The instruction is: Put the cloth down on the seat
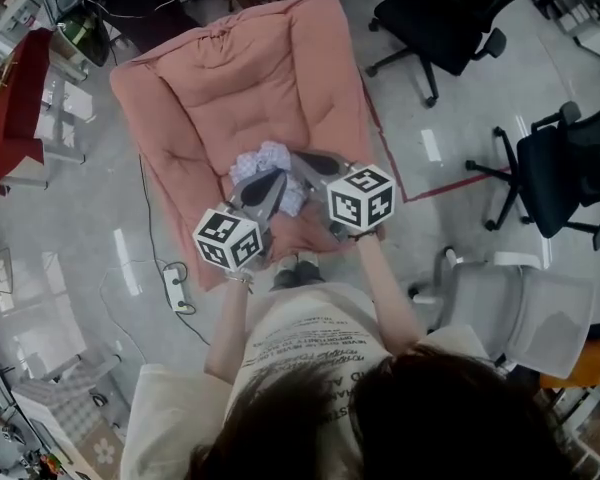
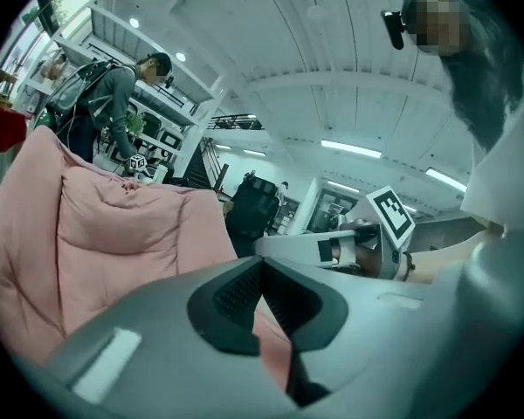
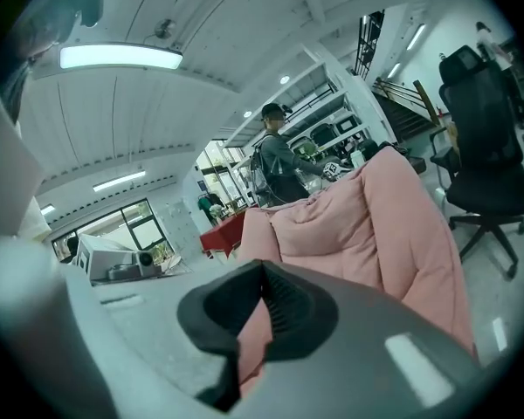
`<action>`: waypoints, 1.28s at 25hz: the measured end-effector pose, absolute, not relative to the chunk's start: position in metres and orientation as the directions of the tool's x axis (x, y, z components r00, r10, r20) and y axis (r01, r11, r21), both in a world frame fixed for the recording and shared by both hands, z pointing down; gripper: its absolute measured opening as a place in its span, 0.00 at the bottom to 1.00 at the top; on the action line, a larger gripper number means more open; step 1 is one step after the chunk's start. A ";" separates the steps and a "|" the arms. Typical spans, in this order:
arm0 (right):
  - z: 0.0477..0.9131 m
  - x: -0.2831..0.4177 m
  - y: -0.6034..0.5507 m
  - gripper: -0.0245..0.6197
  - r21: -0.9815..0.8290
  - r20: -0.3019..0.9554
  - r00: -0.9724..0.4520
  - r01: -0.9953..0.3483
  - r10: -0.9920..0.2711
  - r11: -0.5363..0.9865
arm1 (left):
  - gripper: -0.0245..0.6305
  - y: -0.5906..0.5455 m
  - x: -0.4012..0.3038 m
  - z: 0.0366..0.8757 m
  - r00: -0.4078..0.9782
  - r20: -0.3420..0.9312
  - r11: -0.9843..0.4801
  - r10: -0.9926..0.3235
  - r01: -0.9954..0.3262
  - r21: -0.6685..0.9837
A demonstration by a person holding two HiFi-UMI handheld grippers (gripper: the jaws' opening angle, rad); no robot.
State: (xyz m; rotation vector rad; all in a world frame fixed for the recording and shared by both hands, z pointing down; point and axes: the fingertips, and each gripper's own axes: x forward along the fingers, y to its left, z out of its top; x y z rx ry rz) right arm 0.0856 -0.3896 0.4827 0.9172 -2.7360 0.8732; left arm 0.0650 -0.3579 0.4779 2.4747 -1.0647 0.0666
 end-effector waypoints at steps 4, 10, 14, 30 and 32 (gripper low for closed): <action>0.465 0.085 -0.392 0.04 -0.474 0.261 -0.815 -0.575 -0.518 0.667 | 0.03 -0.357 0.066 0.462 0.711 0.186 -0.628 -0.678 -0.692 0.357; 0.450 0.080 -0.390 0.04 -0.407 0.237 -0.822 -0.568 -0.518 0.715 | 0.03 -0.355 0.066 0.453 0.723 0.172 -0.653 -0.669 -0.682 0.329; 0.446 0.080 -0.387 0.04 -0.395 0.216 -0.831 -0.554 -0.512 0.732 | 0.03 -0.354 0.066 0.449 0.722 0.161 -0.657 -0.673 -0.683 0.318; 0.438 0.076 -0.377 0.04 -0.381 0.189 -0.847 -0.529 -0.496 0.758 | 0.03 -0.347 0.061 0.442 0.715 0.146 -0.656 -0.683 -0.689 0.309; 0.438 0.075 -0.375 0.04 -0.382 0.186 -0.850 -0.525 -0.494 0.760 | 0.03 -0.346 0.059 0.443 0.713 0.146 -0.654 -0.685 -0.691 0.308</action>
